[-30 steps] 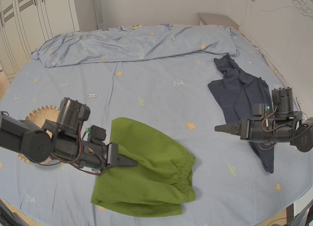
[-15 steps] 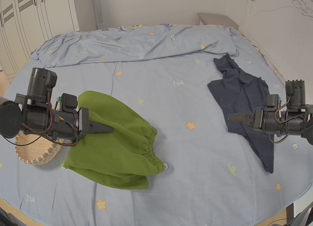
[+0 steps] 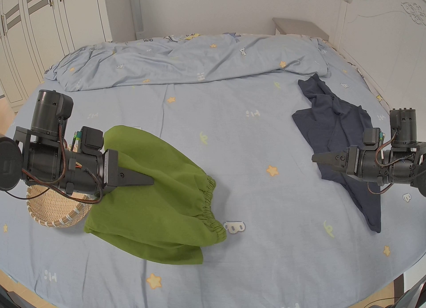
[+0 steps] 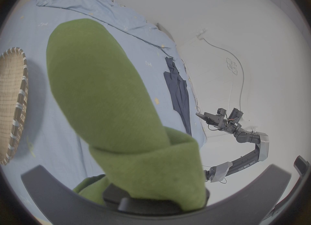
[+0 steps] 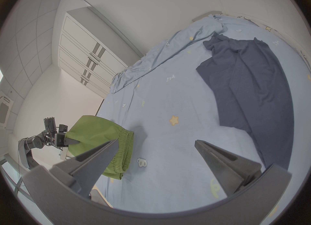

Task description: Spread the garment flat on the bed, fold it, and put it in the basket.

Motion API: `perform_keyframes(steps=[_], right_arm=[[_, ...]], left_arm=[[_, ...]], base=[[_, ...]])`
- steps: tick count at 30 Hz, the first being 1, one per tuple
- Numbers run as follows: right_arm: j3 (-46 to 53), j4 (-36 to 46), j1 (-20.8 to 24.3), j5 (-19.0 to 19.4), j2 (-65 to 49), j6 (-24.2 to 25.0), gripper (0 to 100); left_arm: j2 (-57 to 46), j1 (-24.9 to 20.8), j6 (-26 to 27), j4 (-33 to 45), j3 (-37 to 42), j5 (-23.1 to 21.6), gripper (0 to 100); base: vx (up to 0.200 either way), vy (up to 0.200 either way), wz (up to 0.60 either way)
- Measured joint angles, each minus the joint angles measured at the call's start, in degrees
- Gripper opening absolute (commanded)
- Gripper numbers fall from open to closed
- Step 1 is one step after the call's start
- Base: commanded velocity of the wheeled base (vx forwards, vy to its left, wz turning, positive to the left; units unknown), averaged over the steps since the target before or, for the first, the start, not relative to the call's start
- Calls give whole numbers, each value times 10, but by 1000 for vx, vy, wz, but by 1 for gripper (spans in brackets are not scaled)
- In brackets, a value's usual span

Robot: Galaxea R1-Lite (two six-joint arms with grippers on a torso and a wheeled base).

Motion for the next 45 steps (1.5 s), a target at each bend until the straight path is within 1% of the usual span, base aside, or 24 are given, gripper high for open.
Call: perform_keyframes(steps=[6, 17, 21, 26, 29, 32, 34, 40, 43, 45], right_arm=[[-3, 0, -8, 0, -1, 0, 100], [-4, 0, -9, 0, -1, 0, 100], [-3, 0, -9, 0, -1, -2, 100], [-3, 0, -12, 0, -1, -2, 100], [-3, 0, -16, 0, -1, -2, 100], [-3, 0, -16, 0, -1, -3, 100], [-3, 0, -18, 0, -1, -3, 100], [-3, 0, -19, 0, -1, -4, 100], [-3, 0, -20, 0, -2, -4, 100], [-3, 0, -21, 0, -2, -4, 100]], left_arm=[[-4, -28, 1, 1, 8, 0, 0], [-6, -37, 1, 1, 13, 0, 0], [-6, -41, 10, 1, 17, 1, 0], [-18, -51, 48, -3, 34, 2, 0], [-35, -61, 59, -5, 45, 2, 0], [-57, -80, 70, -5, 51, 2, 0], [-72, -96, 87, -5, 52, 1, 0], [-100, -152, 109, -4, 43, 1, 0], [-112, -160, 122, -8, 35, 1, 0], [-117, -150, 135, -12, 31, 1, 0]], base=[[0, 200, 0], [0, 200, 0], [0, 0, 0], [0, 0, 0], [0, 0, 0], [0, 0, 0], [0, 0, 0], [0, 0, 0], [0, 0, 0], [0, 0, 0]])
